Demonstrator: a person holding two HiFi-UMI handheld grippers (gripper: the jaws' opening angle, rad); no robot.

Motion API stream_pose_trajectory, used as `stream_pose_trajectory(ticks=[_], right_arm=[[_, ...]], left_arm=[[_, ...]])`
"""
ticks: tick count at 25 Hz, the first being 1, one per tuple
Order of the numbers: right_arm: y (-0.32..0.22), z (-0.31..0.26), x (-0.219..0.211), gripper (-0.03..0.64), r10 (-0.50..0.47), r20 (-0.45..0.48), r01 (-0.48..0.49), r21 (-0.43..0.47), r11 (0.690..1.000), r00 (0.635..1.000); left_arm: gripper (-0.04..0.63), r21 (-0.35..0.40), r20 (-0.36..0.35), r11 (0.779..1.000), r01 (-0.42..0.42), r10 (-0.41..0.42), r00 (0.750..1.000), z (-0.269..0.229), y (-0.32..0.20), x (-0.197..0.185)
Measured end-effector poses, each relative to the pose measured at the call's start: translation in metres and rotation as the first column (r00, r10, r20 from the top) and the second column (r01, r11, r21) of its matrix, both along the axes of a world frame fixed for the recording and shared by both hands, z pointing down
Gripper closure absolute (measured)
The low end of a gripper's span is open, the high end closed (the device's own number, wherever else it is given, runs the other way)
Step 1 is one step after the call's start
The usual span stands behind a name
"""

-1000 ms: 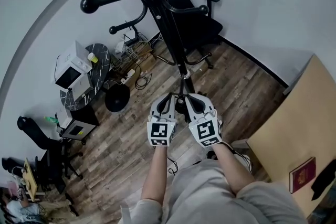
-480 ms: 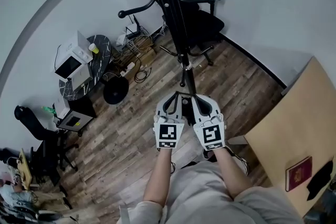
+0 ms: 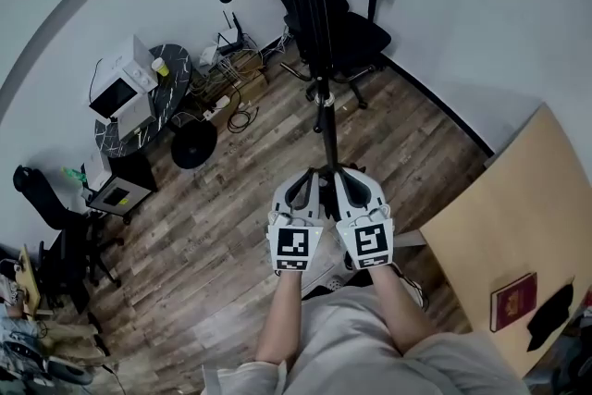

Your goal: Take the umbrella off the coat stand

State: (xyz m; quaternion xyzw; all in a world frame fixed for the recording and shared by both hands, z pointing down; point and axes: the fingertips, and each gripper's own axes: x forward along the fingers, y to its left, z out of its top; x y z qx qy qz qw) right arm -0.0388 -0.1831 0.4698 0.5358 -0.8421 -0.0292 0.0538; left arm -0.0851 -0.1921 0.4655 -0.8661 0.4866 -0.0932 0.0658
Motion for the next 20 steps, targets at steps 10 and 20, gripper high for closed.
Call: stream_pose_trajectory(ticks=[10,20], right_arm=[[0.036,0.011,-0.013,0.607,-0.038,0.021,0.039,-0.045,0.998,0.999],[0.065,0.018,-0.012,0.606,-0.043,0.024,0.044,-0.052,0.998,0.999]], left_arm=[[0.575,-0.085,-0.156,0.996,0.030,-0.044,0.987,0.013,0.039,-0.018],[0.574,-0.088,-0.162,0.994,0.065,-0.079,0.984,0.021,0.074,-0.019]])
